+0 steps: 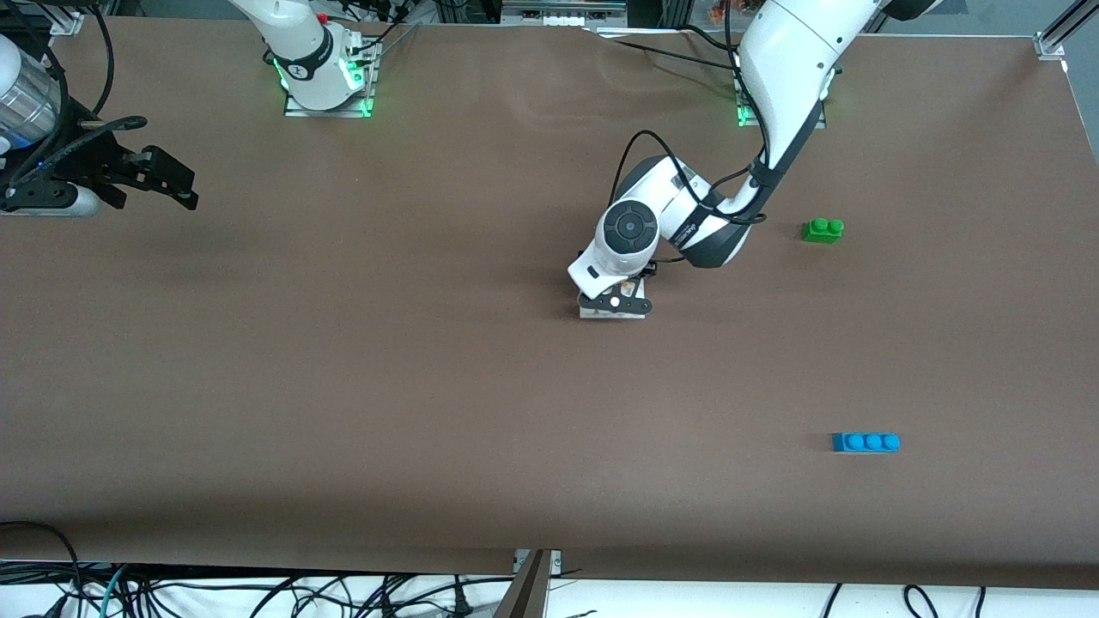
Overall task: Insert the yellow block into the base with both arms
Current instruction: 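Press the yellow block down onto the plate's studs with the left gripper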
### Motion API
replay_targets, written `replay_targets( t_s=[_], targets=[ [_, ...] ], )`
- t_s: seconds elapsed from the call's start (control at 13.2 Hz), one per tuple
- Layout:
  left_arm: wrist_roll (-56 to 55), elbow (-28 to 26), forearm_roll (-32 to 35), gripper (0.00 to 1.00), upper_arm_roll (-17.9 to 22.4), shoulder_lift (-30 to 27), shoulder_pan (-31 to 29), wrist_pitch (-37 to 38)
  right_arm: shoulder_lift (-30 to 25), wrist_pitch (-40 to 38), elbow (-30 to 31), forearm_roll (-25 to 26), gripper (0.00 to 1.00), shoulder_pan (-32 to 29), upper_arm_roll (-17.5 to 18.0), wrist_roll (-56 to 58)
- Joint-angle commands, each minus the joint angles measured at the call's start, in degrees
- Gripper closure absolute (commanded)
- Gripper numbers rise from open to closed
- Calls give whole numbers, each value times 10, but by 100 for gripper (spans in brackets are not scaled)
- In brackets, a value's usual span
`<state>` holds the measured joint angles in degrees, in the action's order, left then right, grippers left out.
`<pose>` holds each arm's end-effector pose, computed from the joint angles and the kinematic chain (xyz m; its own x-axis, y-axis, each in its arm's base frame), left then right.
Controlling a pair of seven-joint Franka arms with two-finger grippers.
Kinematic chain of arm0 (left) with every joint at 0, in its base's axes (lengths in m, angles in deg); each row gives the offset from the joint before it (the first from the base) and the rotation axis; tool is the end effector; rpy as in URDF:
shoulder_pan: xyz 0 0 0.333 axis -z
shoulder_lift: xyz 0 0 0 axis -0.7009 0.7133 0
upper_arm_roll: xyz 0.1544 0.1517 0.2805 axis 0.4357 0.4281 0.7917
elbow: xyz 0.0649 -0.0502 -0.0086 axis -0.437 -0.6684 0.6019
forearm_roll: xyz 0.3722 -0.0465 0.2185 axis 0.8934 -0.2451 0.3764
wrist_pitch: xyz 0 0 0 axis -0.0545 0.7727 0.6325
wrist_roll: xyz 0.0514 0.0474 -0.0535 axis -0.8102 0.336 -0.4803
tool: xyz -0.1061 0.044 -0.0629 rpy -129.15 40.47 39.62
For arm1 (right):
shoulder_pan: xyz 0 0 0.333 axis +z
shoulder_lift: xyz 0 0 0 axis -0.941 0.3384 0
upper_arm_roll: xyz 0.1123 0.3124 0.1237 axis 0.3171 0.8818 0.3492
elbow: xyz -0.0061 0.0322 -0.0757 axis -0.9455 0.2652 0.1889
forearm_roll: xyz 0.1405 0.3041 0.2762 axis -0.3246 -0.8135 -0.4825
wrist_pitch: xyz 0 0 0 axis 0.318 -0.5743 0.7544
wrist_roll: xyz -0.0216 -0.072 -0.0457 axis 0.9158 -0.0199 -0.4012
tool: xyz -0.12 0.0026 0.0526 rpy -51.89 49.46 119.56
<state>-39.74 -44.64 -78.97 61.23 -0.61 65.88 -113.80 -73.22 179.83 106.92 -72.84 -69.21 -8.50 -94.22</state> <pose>0.5430 -0.4343 0.1894 0.9688 -0.0829 -0.2338 -0.0847 -0.9964 0.0023 0.5780 0.0448 0.6086 0.9999 -0.0137 0.0021 -0.0137 -0.9998 -0.0127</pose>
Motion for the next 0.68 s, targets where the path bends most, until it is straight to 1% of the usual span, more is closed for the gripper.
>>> replay_targets(
  t_s=[0.0,0.08,0.15,0.3,0.46,0.53,0.61],
  targets=[
    [-18,7,15,70,3,7,12,-1,-7,0,3,-6,0,-1,3,-11],
    [-19,8,14,4,3,7,16,-1,-7,0,3,-6,0,-1,3,-11],
    [-20,8,15,0,3,6,15,1,-7,0,3,-6,0,-1,3,-11],
    [-21,7,15,0,3,6,14,4,-7,0,3,-6,0,-1,3,-11],
    [-21,8,14,0,3,-7,11,17,-7,0,3,-6,0,-1,3,-11],
    [-21,12,14,0,3,-24,7,35,-7,0,3,-6,1,-1,3,-11],
    [-22,17,9,0,8,-55,-2,50,-7,0,3,-6,0,-1,3,-11]
  ],
)
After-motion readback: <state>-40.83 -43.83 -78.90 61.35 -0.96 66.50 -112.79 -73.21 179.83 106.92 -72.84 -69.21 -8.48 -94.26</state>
